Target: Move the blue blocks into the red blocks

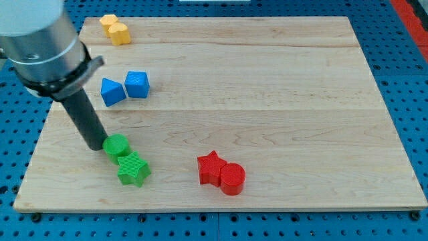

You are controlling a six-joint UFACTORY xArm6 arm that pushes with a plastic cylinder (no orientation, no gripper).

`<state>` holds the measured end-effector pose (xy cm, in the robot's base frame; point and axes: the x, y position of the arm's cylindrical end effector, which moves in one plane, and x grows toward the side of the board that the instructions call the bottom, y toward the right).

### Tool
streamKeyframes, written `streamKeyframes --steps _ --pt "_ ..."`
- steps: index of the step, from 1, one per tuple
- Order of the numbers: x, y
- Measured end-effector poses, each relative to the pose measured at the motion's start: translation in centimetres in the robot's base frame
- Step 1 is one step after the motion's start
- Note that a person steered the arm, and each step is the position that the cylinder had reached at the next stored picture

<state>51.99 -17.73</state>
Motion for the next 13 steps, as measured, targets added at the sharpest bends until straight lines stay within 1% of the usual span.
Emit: streamKeyframes --steps 1,2,3,4,5,6,7,8,9,10,11,13 --pt "1.1 1.9" --pt "-0.2 -3.0" --pt "-4.5 -9.4" --pt "-8.7 -9.0" --pt "-12.5 -3.8" --pt "-13.7 2.2" --pt "-11.7 4.3" --pt "-10.0 1.6" --pt "-9.4 -3.7" --pt "-7.6 3.8" --pt "-7.3 12.4" --pt "-5.9 12.0"
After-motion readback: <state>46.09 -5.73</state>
